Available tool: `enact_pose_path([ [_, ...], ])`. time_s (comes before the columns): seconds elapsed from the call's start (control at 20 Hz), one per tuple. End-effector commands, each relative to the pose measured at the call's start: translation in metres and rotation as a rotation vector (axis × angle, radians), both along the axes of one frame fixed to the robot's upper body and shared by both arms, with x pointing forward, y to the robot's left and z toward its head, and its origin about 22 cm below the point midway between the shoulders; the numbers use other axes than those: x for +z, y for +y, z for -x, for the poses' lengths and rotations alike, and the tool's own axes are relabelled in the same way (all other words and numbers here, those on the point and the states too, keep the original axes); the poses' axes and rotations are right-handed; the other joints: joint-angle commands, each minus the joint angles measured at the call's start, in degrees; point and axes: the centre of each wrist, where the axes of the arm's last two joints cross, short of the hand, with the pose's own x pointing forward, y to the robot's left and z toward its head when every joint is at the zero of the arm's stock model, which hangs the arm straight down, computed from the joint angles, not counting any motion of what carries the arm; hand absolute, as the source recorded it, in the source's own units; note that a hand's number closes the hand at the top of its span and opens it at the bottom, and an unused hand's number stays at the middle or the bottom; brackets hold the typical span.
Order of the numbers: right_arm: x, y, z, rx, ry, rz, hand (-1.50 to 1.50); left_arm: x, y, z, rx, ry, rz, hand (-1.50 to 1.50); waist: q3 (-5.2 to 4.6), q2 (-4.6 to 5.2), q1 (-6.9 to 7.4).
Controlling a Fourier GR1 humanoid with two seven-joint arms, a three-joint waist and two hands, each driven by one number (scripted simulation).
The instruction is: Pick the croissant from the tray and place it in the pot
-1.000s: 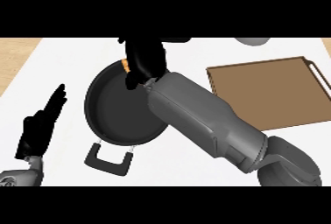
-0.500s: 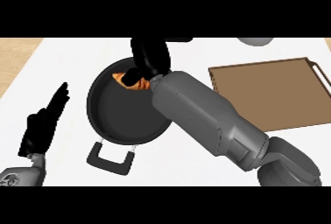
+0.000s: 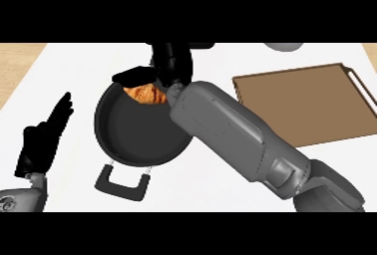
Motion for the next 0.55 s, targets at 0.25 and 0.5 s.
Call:
enact_pose_path([
  [0.25, -0.025, -0.014, 0.009, 0.152, 0.084, -0.166, -1.5, -0.018, 0.011, 0.017, 0.073, 0.043, 0.013, 0.0, 0.01, -1.04, -3.97],
  [0.5, -0.057, -0.059, 0.008, 0.18, 0.082, -0.187, -1.5, -0.004, 0.038, 0.029, 0.075, 0.029, 0.012, 0.0, 0.03, -1.4, -5.62],
])
